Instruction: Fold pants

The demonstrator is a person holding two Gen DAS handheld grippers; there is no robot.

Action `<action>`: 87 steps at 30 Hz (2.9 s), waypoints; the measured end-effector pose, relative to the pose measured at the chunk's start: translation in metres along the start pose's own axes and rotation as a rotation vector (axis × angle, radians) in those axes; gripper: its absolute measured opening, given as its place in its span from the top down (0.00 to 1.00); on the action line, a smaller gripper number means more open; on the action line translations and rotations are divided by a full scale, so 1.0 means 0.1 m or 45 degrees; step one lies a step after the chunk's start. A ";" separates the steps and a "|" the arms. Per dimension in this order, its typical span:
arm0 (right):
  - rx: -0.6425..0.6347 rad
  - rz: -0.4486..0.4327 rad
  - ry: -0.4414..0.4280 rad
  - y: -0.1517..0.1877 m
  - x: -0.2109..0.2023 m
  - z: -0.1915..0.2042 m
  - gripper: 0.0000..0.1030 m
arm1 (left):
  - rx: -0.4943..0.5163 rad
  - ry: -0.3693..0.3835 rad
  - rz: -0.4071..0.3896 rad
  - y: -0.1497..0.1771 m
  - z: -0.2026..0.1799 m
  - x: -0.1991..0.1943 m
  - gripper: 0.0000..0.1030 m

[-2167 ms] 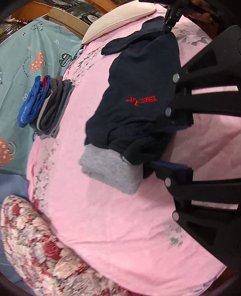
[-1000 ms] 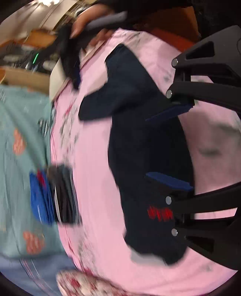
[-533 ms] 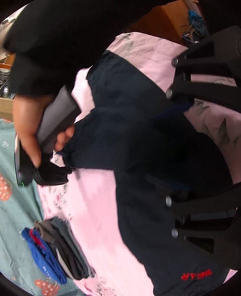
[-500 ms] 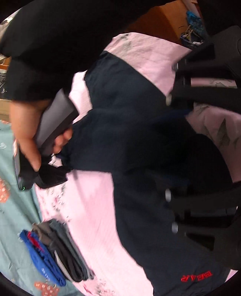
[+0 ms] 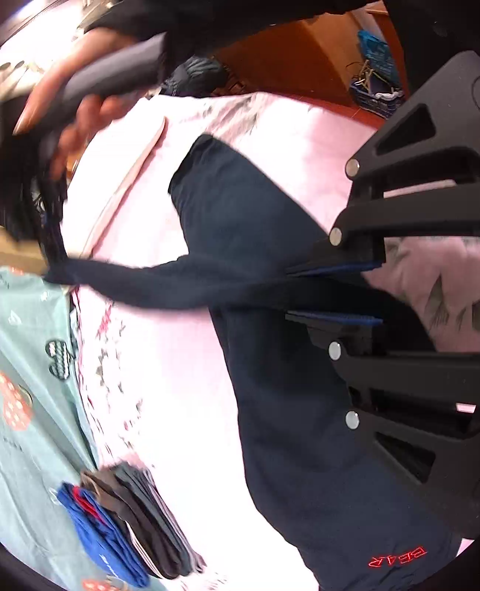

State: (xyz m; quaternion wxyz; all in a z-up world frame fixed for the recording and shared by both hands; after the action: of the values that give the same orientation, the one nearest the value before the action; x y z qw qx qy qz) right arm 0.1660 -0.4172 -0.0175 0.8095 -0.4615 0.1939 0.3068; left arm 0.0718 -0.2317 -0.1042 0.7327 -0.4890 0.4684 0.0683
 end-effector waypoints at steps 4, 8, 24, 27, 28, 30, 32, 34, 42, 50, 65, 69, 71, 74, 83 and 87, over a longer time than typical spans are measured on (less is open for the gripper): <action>0.121 -0.118 -0.040 0.48 -0.63 -0.46 0.96 | 0.043 0.054 0.018 0.08 -0.18 -0.03 0.83; 0.285 -0.111 -0.020 1.18 -0.70 -1.09 0.96 | 0.045 0.083 0.060 0.17 -0.26 0.02 0.83; 0.010 -0.340 -0.316 0.55 -1.09 -0.28 0.96 | -0.065 0.018 0.059 0.07 -0.08 0.05 0.71; 0.090 -0.281 -0.278 0.78 -1.03 -0.61 0.96 | -0.065 0.028 0.094 0.11 -0.09 0.13 0.66; 0.155 -0.244 -0.239 0.94 -0.94 -0.82 0.96 | -0.060 0.040 0.115 0.15 -0.11 0.17 0.66; 0.299 -0.170 -0.163 1.32 -0.76 -1.26 0.96 | -0.042 0.041 0.127 0.20 -0.16 0.20 0.66; 0.366 -0.133 -0.141 1.59 -0.65 -1.47 0.97 | -0.024 0.033 0.128 0.20 -0.20 0.21 0.64; 0.325 -0.143 -0.127 1.63 -0.67 -1.42 0.95 | -0.025 0.043 0.130 0.19 -0.22 0.20 0.63; 0.265 -0.134 -0.099 1.60 -0.86 -1.25 0.93 | -0.012 0.071 0.125 0.22 -0.29 0.12 0.60; 0.254 -0.202 0.118 1.38 -1.29 -1.43 0.55 | -0.016 0.063 0.137 0.21 -0.29 0.17 0.59; 0.270 0.187 0.234 1.61 -0.45 -1.31 0.80 | -0.131 -0.132 0.151 0.27 0.31 0.30 0.57; 0.158 0.142 0.185 1.33 -0.51 -0.95 0.80 | -0.143 -0.135 0.099 0.11 0.37 0.16 0.57; 0.103 0.127 0.177 1.17 -0.48 -0.81 0.79 | -0.162 -0.158 0.067 0.01 0.46 0.11 0.51; 0.101 0.147 0.165 1.00 -0.31 -0.79 0.79 | -0.206 -0.208 0.093 -0.11 0.69 0.22 0.48; 0.204 0.239 0.273 1.07 0.14 -1.45 0.82 | -0.314 -0.387 0.220 -0.18 1.29 0.83 0.61; 0.218 0.198 0.256 0.95 0.17 -1.58 0.87 | -0.324 -0.446 0.212 -0.27 1.37 0.93 0.60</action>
State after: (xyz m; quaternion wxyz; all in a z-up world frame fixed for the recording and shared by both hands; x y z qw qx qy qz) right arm 0.1101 -0.5123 -0.1664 0.7961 -0.4029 0.3347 0.3031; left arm 0.2225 -0.1717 -0.1452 0.7271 -0.5178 0.3602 0.2709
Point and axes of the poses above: each gripper's, at about its wrist camera, not at the fingertips, and x roughly the way its jaws point, z to its left, y to its underside, the point moved 10 cm from there along x, roughly the way its jaws point, and after that the axes turned 15 degrees about -y, right-handed, at the moved point
